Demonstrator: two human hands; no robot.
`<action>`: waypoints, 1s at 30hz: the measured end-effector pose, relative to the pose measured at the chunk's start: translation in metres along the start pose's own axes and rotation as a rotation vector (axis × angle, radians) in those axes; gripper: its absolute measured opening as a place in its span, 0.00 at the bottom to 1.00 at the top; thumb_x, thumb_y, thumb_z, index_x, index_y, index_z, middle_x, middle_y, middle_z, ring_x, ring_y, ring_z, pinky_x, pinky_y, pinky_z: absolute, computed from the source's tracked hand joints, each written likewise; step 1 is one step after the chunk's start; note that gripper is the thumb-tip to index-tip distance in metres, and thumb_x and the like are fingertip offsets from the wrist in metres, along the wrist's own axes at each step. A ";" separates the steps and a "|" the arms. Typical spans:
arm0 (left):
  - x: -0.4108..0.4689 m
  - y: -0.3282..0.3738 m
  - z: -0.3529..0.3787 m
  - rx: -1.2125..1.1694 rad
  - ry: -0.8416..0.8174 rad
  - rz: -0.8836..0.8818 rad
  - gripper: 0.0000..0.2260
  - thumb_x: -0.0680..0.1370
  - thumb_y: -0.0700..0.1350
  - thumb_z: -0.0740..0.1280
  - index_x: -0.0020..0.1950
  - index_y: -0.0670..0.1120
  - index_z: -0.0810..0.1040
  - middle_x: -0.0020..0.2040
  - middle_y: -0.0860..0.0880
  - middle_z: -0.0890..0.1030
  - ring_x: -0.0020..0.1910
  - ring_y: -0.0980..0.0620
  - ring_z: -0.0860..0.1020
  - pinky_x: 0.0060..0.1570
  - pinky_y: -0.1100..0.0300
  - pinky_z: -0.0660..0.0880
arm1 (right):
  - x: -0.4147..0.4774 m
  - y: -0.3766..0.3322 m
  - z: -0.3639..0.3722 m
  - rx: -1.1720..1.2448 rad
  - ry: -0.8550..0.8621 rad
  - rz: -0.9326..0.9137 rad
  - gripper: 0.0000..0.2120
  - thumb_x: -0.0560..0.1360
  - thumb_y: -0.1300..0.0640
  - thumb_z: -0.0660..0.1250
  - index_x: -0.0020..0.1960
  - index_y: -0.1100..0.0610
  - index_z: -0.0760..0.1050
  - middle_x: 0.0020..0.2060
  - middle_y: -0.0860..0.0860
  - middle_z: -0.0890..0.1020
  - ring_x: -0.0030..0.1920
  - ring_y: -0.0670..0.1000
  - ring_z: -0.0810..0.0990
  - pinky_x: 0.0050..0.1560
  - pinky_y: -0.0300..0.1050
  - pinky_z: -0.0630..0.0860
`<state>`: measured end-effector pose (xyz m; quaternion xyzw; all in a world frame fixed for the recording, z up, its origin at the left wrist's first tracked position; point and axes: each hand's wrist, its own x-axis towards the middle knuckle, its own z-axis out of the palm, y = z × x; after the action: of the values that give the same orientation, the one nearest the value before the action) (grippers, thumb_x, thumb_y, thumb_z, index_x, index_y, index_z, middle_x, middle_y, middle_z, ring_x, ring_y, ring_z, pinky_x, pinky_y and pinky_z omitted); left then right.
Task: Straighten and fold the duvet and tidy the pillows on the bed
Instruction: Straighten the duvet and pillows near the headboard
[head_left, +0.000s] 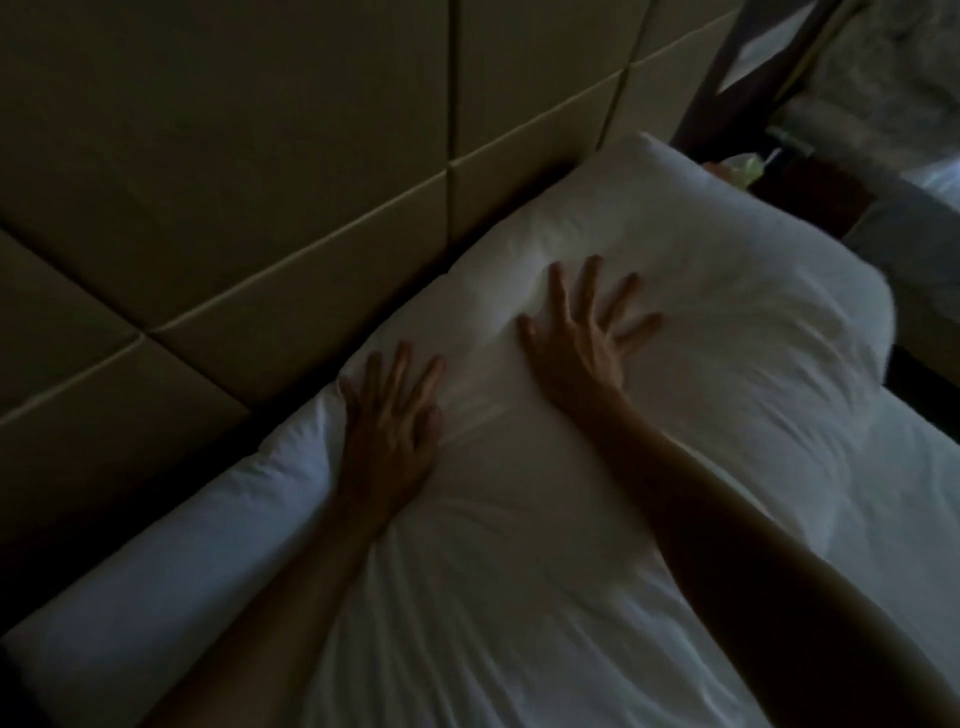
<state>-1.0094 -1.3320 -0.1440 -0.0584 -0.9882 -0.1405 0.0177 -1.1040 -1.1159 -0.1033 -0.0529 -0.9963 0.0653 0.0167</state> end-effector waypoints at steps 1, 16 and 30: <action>0.003 -0.007 0.006 -0.016 0.007 -0.008 0.23 0.81 0.53 0.49 0.76 0.58 0.54 0.78 0.49 0.54 0.77 0.44 0.51 0.70 0.33 0.51 | 0.006 -0.004 0.012 -0.044 0.014 -0.002 0.36 0.73 0.30 0.46 0.77 0.43 0.43 0.78 0.52 0.41 0.74 0.69 0.35 0.62 0.80 0.39; 0.030 -0.020 0.034 -0.108 -0.119 -0.188 0.21 0.80 0.57 0.47 0.75 0.63 0.54 0.78 0.49 0.57 0.76 0.39 0.54 0.70 0.33 0.53 | 0.043 -0.014 0.068 -0.086 -0.020 -0.062 0.36 0.75 0.35 0.51 0.77 0.49 0.46 0.77 0.60 0.44 0.73 0.72 0.40 0.62 0.81 0.45; 0.000 -0.007 0.053 0.114 0.046 -0.480 0.27 0.77 0.64 0.43 0.76 0.64 0.44 0.79 0.51 0.51 0.75 0.32 0.48 0.66 0.26 0.46 | 0.086 -0.033 0.108 -0.148 0.078 -0.076 0.32 0.75 0.33 0.46 0.76 0.45 0.53 0.78 0.56 0.50 0.74 0.71 0.43 0.59 0.83 0.42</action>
<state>-1.0113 -1.3236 -0.1968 0.1824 -0.9794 -0.0860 0.0094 -1.1971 -1.1527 -0.2033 -0.0188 -0.9983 -0.0115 0.0538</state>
